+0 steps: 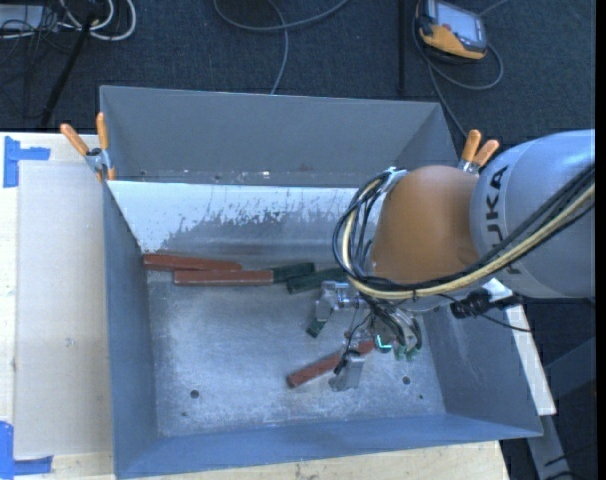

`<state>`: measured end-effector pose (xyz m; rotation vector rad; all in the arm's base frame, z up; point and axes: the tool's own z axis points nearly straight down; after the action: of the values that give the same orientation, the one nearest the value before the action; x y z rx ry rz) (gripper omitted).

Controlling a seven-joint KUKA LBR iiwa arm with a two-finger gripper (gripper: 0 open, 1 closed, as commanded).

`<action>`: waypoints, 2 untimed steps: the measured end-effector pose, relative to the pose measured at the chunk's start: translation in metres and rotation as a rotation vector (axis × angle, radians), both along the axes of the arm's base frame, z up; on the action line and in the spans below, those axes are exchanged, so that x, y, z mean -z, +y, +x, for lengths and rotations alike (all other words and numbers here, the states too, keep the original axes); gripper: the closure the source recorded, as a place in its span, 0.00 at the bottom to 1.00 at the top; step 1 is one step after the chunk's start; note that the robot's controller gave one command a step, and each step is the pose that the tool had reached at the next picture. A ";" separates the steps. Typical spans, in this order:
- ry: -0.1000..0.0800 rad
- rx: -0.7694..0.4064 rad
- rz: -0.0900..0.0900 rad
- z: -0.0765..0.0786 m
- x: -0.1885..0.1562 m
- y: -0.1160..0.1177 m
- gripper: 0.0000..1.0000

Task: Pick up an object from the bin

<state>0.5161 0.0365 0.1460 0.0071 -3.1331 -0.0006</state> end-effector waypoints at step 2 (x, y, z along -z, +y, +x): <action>-0.007 -0.059 0.000 -0.014 0.077 -0.026 1.00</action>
Offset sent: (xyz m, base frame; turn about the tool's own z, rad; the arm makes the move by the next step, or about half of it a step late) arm -0.0139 -0.0262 -0.0760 -0.0624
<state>0.5019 0.0100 0.0694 0.1001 -3.1381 -0.0003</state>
